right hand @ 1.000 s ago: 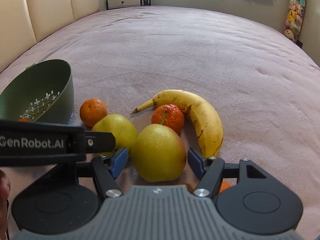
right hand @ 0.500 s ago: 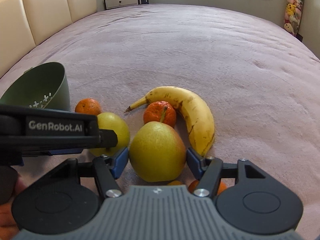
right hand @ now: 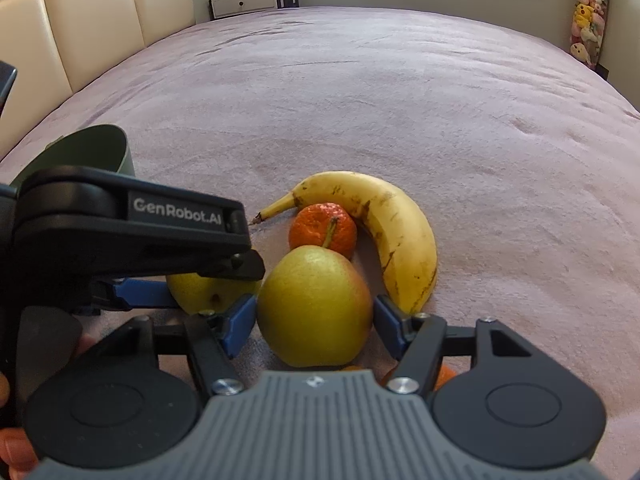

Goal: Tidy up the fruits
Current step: 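Grasp a yellow pear with the right tool while the left tool grasps the other pear, then carry both held pears toward the green colander, then lower both held pears into the colander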

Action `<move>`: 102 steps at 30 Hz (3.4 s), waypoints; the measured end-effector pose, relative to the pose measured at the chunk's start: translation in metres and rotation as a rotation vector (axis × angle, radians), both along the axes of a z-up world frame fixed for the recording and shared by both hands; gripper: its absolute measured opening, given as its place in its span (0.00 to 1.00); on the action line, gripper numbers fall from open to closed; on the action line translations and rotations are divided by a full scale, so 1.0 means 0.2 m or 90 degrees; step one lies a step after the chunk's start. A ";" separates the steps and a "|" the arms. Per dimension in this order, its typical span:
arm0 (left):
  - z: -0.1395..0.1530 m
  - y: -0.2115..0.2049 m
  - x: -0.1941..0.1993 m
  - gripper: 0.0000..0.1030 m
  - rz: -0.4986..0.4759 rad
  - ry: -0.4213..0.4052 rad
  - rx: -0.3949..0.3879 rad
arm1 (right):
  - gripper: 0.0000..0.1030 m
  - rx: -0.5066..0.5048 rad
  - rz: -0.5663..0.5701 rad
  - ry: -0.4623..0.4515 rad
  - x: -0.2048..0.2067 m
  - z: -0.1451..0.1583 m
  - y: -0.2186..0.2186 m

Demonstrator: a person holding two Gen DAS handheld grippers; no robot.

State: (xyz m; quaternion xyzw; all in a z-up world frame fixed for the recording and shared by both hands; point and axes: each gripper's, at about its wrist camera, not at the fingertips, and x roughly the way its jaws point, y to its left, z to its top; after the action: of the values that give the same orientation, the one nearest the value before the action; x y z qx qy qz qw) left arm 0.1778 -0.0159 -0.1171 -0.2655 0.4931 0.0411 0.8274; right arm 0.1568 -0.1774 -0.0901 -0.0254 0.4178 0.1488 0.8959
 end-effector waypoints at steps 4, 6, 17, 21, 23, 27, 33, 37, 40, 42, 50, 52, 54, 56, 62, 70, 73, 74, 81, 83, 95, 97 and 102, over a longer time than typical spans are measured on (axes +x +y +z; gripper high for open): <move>0.00 0.00 0.00 0.74 -0.013 -0.002 -0.001 | 0.61 0.007 -0.003 0.006 0.01 -0.01 -0.01; 0.00 0.00 0.01 0.74 -0.017 -0.002 -0.004 | 0.61 0.017 -0.007 0.013 0.01 -0.01 -0.01; 0.02 0.01 0.00 0.73 -0.042 -0.005 -0.002 | 0.61 0.016 -0.008 0.008 0.00 0.01 -0.01; 0.04 0.01 -0.01 0.73 -0.046 -0.004 0.001 | 0.61 0.004 -0.007 0.004 -0.03 0.03 0.00; 0.04 0.01 -0.01 0.72 -0.046 -0.004 -0.001 | 0.61 0.005 -0.011 0.001 -0.04 0.05 -0.01; 0.06 0.01 -0.02 0.72 -0.050 -0.008 -0.003 | 0.61 0.003 -0.013 0.000 -0.05 0.09 -0.01; 0.12 0.00 -0.05 0.72 -0.062 -0.019 0.001 | 0.61 -0.008 -0.016 0.000 -0.08 0.11 -0.03; 0.18 -0.01 -0.08 0.72 -0.073 -0.030 0.003 | 0.61 -0.013 -0.017 -0.004 -0.09 0.14 -0.04; 0.24 -0.01 -0.11 0.72 -0.083 -0.043 0.007 | 0.61 -0.020 -0.017 -0.007 -0.11 0.17 -0.03; 0.29 -0.02 -0.12 0.72 -0.090 -0.052 0.010 | 0.61 -0.026 -0.017 -0.009 -0.12 0.19 -0.03; 0.48 -0.01 -0.19 0.72 -0.121 -0.094 0.030 | 0.61 -0.037 -0.016 -0.027 -0.15 0.27 -0.03; 0.53 0.01 -0.20 0.72 -0.126 -0.103 0.034 | 0.61 -0.040 -0.012 -0.033 -0.17 0.30 -0.02; 0.58 0.03 -0.21 0.72 -0.128 -0.109 0.039 | 0.61 -0.040 -0.009 -0.040 -0.18 0.33 -0.01; 0.62 0.06 -0.22 0.72 -0.130 -0.116 0.047 | 0.61 -0.036 -0.004 -0.047 -0.19 0.37 0.00; 0.74 0.15 -0.24 0.73 -0.133 -0.135 0.073 | 0.61 -0.026 0.022 -0.073 -0.21 0.48 0.06; 0.84 0.30 -0.26 0.73 -0.123 -0.148 0.116 | 0.61 -0.018 0.091 -0.103 -0.19 0.60 0.24; 0.85 0.38 -0.26 0.73 -0.115 -0.144 0.119 | 0.61 -0.018 0.125 -0.110 -0.17 0.64 0.33; 0.85 0.40 -0.26 0.73 -0.111 -0.142 0.120 | 0.61 -0.024 0.139 -0.113 -0.17 0.64 0.37; 0.83 0.57 -0.25 0.73 -0.088 -0.123 0.162 | 0.60 -0.044 0.223 -0.108 -0.10 0.65 0.61; 0.82 0.63 -0.24 0.73 -0.077 -0.113 0.160 | 0.60 -0.053 0.249 -0.102 -0.08 0.64 0.68; 0.62 0.78 -0.13 0.73 -0.038 -0.032 0.161 | 0.60 -0.110 0.366 -0.055 0.11 0.47 0.94; 0.57 0.78 -0.12 0.73 -0.039 -0.016 0.166 | 0.60 -0.121 0.383 -0.051 0.13 0.43 0.95; 0.50 0.76 -0.08 0.73 -0.041 0.014 0.178 | 0.60 -0.168 0.436 -0.057 0.18 0.35 0.99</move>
State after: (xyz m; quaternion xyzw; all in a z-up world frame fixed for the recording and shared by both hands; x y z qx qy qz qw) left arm 0.1626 0.1365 -0.0177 -0.1308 0.4999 0.0856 0.8519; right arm 0.1925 0.0213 -0.0206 -0.2859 0.3609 0.3837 0.8005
